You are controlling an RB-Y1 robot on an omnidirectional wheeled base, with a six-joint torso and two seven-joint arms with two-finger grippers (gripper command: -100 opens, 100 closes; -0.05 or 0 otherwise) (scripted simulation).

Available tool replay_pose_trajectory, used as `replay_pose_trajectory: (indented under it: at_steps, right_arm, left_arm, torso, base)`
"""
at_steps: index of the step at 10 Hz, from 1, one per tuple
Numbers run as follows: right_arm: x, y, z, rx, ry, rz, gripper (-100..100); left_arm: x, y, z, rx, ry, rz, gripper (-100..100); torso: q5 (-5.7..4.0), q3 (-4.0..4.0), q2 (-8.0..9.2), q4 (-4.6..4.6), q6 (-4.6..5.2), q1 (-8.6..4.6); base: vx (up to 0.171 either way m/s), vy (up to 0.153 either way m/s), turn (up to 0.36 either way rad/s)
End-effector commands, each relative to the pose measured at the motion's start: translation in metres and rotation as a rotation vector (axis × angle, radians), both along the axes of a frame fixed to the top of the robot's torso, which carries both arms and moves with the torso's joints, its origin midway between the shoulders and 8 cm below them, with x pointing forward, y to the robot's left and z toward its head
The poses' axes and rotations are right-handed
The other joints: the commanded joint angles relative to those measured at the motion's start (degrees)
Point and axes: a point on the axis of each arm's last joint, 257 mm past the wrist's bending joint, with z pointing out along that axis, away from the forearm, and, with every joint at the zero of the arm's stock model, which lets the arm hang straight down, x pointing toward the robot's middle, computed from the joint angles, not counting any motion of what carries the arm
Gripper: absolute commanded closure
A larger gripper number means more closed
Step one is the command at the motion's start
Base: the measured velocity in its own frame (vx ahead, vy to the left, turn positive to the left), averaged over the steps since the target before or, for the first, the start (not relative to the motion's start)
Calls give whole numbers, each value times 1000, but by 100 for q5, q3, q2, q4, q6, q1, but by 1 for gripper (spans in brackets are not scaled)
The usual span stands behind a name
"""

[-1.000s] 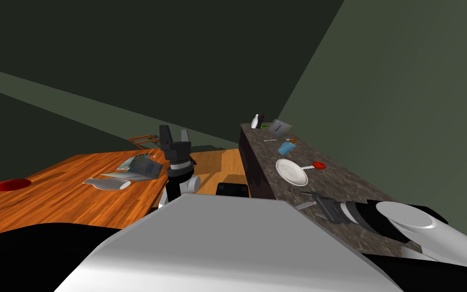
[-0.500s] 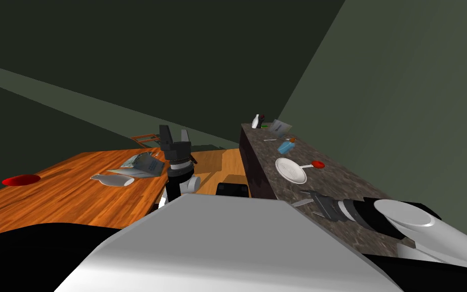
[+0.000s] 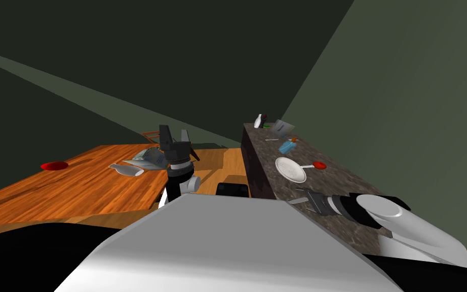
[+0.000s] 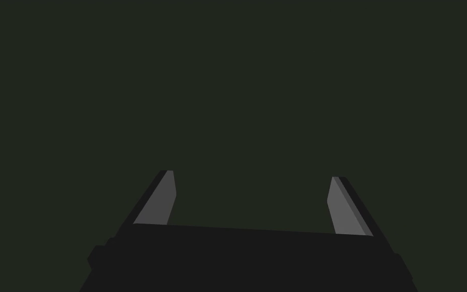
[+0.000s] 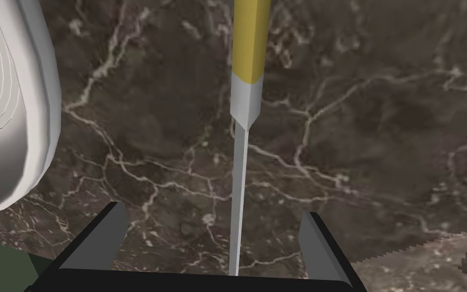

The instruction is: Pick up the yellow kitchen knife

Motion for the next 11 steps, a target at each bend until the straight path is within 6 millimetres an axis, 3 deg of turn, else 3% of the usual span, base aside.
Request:
replay_pose_trajectory:
  at_steps: [1, 5, 6, 7, 11]
  right_arm:
    - [0, 0, 0, 0, 0, 0, 100]
    - [5, 0, 2, -4, -14, 9, 100]
    - [5, 0, 2, -4, -14, 9, 0]
    - [6, 1, -4, 0, 1, -13, 100]
    - [-14, -10, 16, -1, -5, 43, 100]
  left_arm:
    - [0, 0, 0, 0, 0, 0, 0]
    - [0, 0, 0, 0, 0, 0, 0]
    - [0, 0, 0, 0, 0, 0, 0]
    - [0, 0, 0, 0, 0, 0, 0]
    - [0, 0, 0, 0, 0, 0, 0]
  torso:
    - [0, 0, 0, 0, 0, 0]
    - [0, -35, -41, -29, 11, 5]
    - [0, -37, -44, -30, 10, 6]
    - [0, -38, -46, -31, 10, 6]
    - [5, -57, -80, -38, 7, 21]
  base:
    - [-6, -3, -7]
    - [-1, -1, 7]
    - [0, 0, 0]
    - [-22, -1, 34]
    - [86, 33, -142]
